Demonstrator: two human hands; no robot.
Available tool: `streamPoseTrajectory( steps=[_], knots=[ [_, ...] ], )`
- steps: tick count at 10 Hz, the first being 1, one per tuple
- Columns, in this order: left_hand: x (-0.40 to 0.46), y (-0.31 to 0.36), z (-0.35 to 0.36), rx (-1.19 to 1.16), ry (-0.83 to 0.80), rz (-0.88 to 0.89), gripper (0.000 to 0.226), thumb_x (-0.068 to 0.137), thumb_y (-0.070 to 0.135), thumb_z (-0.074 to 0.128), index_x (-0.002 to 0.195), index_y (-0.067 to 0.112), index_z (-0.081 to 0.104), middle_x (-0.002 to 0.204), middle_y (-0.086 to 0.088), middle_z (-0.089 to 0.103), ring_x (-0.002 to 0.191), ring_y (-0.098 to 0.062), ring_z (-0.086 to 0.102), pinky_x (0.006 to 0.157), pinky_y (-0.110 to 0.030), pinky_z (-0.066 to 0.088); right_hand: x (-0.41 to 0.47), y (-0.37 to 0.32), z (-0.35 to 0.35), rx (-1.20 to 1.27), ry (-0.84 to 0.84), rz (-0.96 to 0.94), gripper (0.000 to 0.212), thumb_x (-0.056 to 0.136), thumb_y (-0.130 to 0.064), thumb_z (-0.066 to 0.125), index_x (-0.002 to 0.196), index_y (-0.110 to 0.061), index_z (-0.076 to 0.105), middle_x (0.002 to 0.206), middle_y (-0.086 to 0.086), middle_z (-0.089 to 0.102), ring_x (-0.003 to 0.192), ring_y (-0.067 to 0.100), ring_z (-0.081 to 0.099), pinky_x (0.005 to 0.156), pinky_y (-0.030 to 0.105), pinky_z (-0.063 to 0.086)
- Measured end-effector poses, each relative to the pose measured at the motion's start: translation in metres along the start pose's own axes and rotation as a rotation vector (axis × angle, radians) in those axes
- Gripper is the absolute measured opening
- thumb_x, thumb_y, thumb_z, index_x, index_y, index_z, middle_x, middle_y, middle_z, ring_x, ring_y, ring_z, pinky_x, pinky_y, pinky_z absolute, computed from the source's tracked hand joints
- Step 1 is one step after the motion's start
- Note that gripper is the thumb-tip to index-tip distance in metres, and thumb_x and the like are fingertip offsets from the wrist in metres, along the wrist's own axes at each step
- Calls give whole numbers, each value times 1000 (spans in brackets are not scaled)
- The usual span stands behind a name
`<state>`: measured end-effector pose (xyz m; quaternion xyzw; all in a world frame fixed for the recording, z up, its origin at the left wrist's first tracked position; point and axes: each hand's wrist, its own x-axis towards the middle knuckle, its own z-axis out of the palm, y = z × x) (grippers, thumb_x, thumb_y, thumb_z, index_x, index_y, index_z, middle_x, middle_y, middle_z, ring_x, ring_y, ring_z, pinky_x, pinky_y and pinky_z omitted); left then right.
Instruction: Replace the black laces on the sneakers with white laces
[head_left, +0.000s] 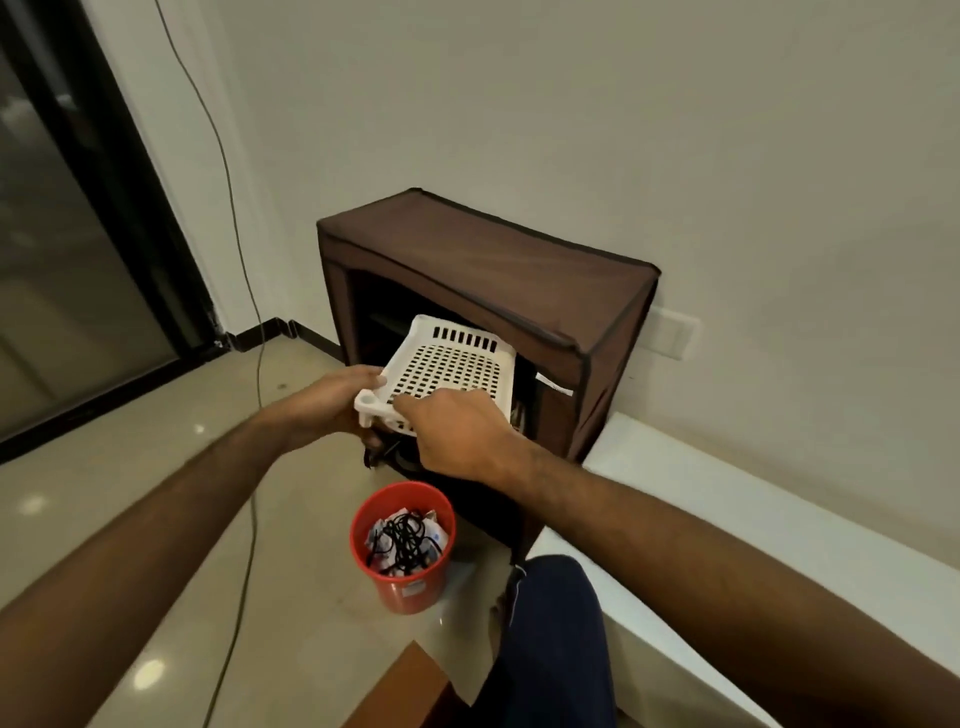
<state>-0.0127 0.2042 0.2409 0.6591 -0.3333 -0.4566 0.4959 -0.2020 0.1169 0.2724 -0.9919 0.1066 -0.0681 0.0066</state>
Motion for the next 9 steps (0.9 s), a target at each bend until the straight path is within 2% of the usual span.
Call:
streamPoseTrajectory(
  steps=[1,2,4,5,6,7,8,9],
  knots=[
    [37,-13,4,-124,227,18,29,106,34,47,112,12,66,100,-17,65,79,-22,68,64,-38,60,39,19,14,-53,-23,73,38,92,-19,57,130,-16,53,110,9,68,100,31,65,69,36,38],
    [75,-28,19,-141,280,3,26,106,35,50,120,14,58,110,-8,66,91,-27,74,69,-41,60,66,49,37,-94,-61,156,35,92,-18,57,127,-14,53,112,7,69,104,30,66,72,36,39],
    [149,-48,46,15,249,80,25,106,19,52,131,14,53,115,-6,69,90,-19,73,66,-31,56,91,109,87,-174,-81,280,33,96,-16,56,129,-13,51,116,8,69,108,29,67,78,36,49],
    [178,-54,51,110,308,70,26,104,19,55,129,10,57,110,-6,70,94,-23,71,71,-39,58,97,130,106,-218,-78,329,35,97,-7,52,131,-11,49,115,11,69,108,29,67,80,38,54],
    [201,-61,50,291,424,59,32,100,32,58,119,7,60,111,-6,66,105,-27,66,87,-42,53,97,140,118,-187,-58,361,36,94,-4,52,130,-10,49,119,14,67,113,29,64,89,40,54],
    [188,-55,60,649,563,52,49,93,49,60,120,9,56,121,-11,57,116,-34,58,91,-49,50,81,143,120,-111,-41,347,35,93,-10,52,128,-8,49,126,15,60,118,31,58,96,41,48],
    [153,-56,82,960,706,209,42,94,41,65,121,11,51,121,-10,52,115,-32,53,88,-52,46,45,135,106,-33,-61,233,38,92,-13,56,129,-8,50,126,14,56,114,33,56,92,43,49],
    [115,-55,105,1181,558,489,27,96,42,52,109,18,55,108,-2,57,101,-26,59,80,-45,48,-2,137,90,-121,-29,120,44,89,-18,62,131,-11,52,125,11,57,112,30,55,91,44,47]
  ],
)
